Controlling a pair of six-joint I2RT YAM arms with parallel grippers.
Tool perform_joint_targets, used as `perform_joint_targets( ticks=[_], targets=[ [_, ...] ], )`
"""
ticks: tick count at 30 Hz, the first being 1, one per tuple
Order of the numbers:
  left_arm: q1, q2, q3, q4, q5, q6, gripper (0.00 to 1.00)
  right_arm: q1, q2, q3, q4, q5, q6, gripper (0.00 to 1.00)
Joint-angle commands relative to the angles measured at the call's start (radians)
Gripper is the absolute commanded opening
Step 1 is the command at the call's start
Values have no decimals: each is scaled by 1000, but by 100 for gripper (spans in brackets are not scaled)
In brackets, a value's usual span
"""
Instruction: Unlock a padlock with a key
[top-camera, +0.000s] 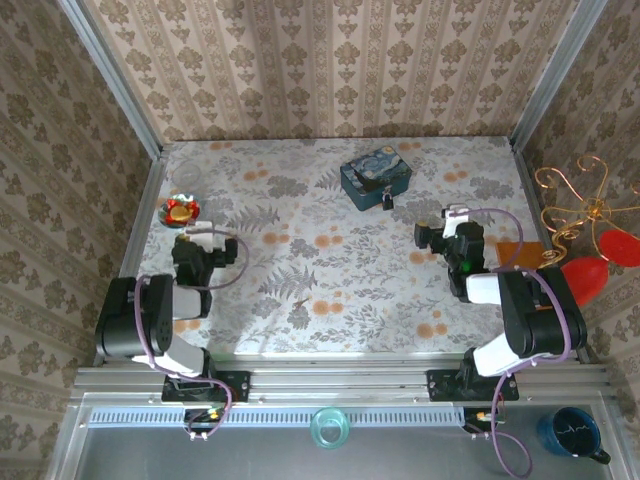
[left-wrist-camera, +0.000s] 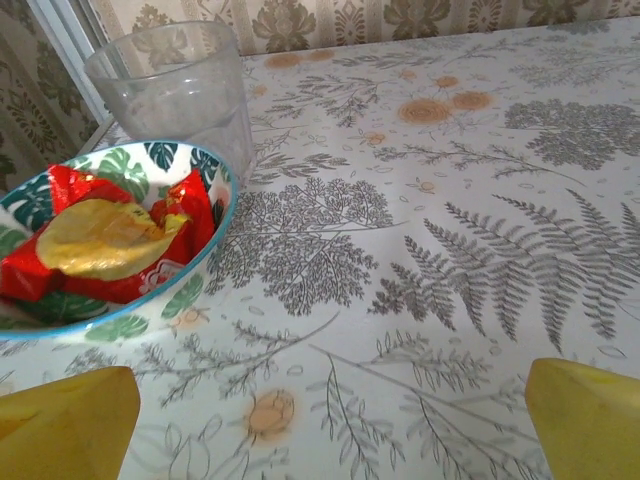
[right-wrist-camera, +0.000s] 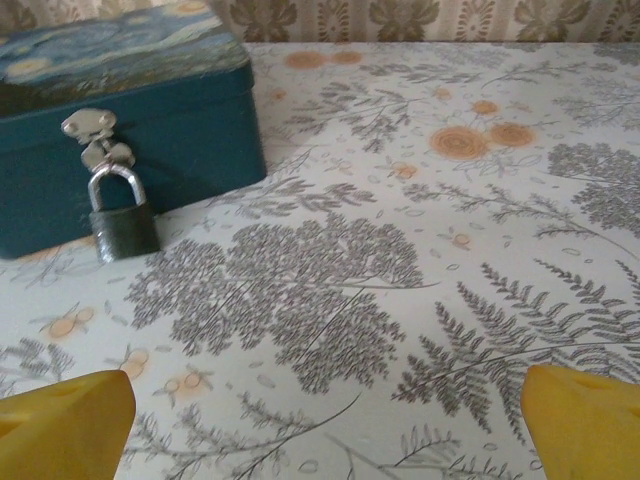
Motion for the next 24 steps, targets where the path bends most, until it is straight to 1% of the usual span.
perform_joint_targets(
  ticks=[1,2,4,6,9,12,13,14,16,17,18,19,20,21,23,24],
  targets=[
    [-9,-172,-8,-44,-10,-13,100,21,-74,-25,27,9,-40,100],
    [-16,-231,5,-126,-13,-21,100,31,-104,-16,-18,10,-48,100],
    [-32,-358,37,-309,-20,-47,100,59,-183,30,-179,16,-60,100],
    [-50,-458,50,-413,-39,-93,100,93,-234,55,-264,20,-83,100],
    [-55,-585,65,-546,-81,-226,100,141,-329,79,-344,14,-62,100],
    [-49,-662,161,-852,-159,-362,100,154,-403,158,-478,-36,98,100],
    [-47,-672,197,-969,-200,-411,100,155,-412,203,-555,-56,147,100],
    [-43,-676,227,-1050,-231,-458,100,154,-414,246,-628,-75,192,100],
    [-27,-678,279,-1208,-255,-548,100,153,-398,326,-790,-84,286,100],
    [-16,-677,290,-1242,-240,-565,100,152,-383,345,-827,-61,349,100],
    [-3,-681,289,-1259,-206,-573,100,146,-367,369,-910,-27,444,100],
    [13,-686,278,-1257,-174,-584,100,136,-345,389,-976,-36,519,100],
    [26,-691,263,-1248,-159,-596,100,127,-323,402,-987,-111,516,100],
    [39,-697,246,-1245,-156,-613,100,140,-301,425,-1002,-168,499,100],
    [54,-713,217,-1292,-184,-703,100,225,-279,471,-1064,-111,480,100],
    [63,-726,197,-1300,-179,-733,100,279,-269,488,-1079,-82,463,100]
  ],
)
